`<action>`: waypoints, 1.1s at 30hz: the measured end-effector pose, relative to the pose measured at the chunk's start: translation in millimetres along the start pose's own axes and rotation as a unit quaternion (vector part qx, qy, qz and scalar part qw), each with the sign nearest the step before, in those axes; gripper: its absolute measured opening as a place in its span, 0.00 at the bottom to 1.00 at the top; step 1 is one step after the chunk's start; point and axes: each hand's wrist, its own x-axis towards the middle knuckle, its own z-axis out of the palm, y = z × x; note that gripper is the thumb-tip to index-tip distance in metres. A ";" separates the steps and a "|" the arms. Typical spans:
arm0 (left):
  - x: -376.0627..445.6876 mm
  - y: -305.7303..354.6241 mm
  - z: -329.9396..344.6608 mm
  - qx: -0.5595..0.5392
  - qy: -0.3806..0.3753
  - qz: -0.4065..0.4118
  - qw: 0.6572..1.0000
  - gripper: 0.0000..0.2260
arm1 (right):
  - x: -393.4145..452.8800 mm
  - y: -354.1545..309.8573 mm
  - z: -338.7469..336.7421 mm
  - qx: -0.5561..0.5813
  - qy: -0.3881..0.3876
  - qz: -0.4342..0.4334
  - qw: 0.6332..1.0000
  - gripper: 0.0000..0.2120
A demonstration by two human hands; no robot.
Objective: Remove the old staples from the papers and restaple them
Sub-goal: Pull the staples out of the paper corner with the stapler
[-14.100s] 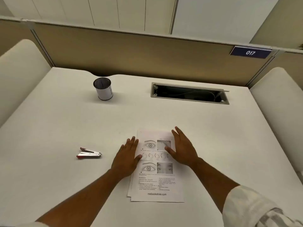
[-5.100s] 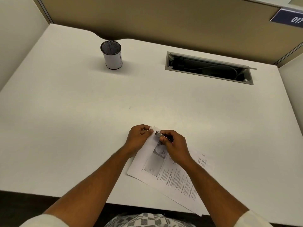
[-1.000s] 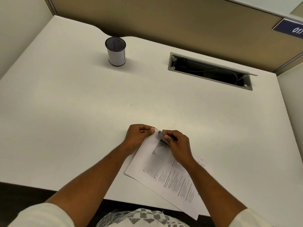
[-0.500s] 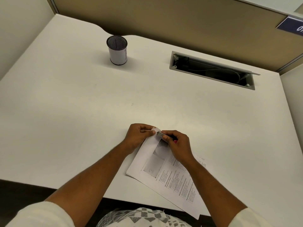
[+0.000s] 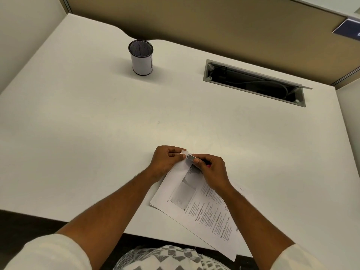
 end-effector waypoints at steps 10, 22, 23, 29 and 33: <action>-1.4 1.0 2.4 -0.005 0.015 0.002 1.000 0.11 | 6.0 -5.6 4.3 0.003 -0.007 -0.003 1.000 0.09; -3.5 2.8 3.6 -0.015 0.028 -0.007 0.999 0.09 | 7.4 -0.8 -11.3 0.016 -0.032 0.013 0.999 0.05; -3.3 2.4 3.8 -0.015 0.029 -0.007 0.999 0.09 | 5.6 1.4 -10.3 0.009 -0.033 0.013 0.999 0.04; -3.1 1.0 1.7 -0.005 0.018 -0.003 1.000 0.11 | 0.4 4.6 1.8 0.015 0.012 0.008 1.000 0.05; -3.5 0.8 2.1 -0.001 0.016 -0.004 1.000 0.11 | 0.4 5.8 3.1 0.021 0.021 0.009 1.000 0.06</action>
